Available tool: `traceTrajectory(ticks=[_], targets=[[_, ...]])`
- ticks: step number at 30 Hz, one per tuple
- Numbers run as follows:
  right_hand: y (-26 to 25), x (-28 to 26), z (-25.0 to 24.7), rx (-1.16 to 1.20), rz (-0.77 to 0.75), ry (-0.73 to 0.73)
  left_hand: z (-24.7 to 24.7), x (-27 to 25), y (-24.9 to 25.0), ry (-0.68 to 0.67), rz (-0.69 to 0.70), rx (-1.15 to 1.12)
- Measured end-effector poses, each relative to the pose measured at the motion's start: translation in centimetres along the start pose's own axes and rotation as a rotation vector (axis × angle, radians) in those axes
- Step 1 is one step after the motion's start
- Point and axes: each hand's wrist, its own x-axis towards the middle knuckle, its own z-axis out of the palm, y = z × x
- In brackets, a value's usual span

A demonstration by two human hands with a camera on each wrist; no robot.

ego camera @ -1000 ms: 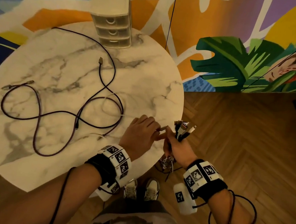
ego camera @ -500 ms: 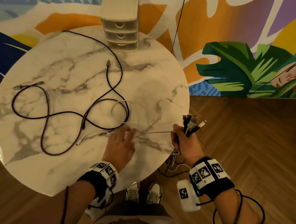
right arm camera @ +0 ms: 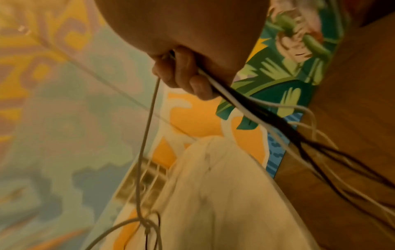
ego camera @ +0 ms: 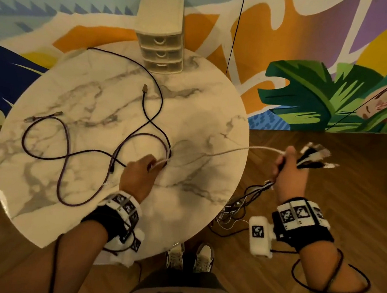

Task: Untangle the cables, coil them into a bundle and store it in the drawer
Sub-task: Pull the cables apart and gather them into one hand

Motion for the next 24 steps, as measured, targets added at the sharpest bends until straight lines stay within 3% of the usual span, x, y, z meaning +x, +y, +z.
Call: traceTrajectory(ticks=[4,6,8,14,17,19,22,24], targets=[[-0.3,2.0,-2.5,0.177,0.054,0.279,-3.6,5.4,3.8,0.201,-0.017,-0.266],[0.1,1.9,-3.4,0.169,0.071,0.352,-4.1,7.5,4.9,0.342,-0.157,-0.5],[0.8,1.7,-3.9,0.141,0.074,0.375,-3.3,8.1,6.0,0.38,-0.303,-0.658],[1.0,1.1,-4.8,0.143,0.031,0.324,1.8,5.8,9.4,-0.149,-0.192,-0.729],[-0.4,0.3,-5.2,0.126,-0.044,0.215,3.8,4.3,12.1,-0.519,-0.177,-0.745],[-1.6,-0.3,-5.4,0.117,-0.078,0.15,4.9,3.4,14.4,-0.691,-0.103,-0.803],[-3.3,-1.0,-6.4,0.14,-0.128,0.124,7.0,2.3,16.8,-0.764,-0.016,-0.723],[-4.3,-1.3,-7.1,0.161,-0.157,0.118,8.6,2.0,16.7,-0.741,0.013,-0.416]])
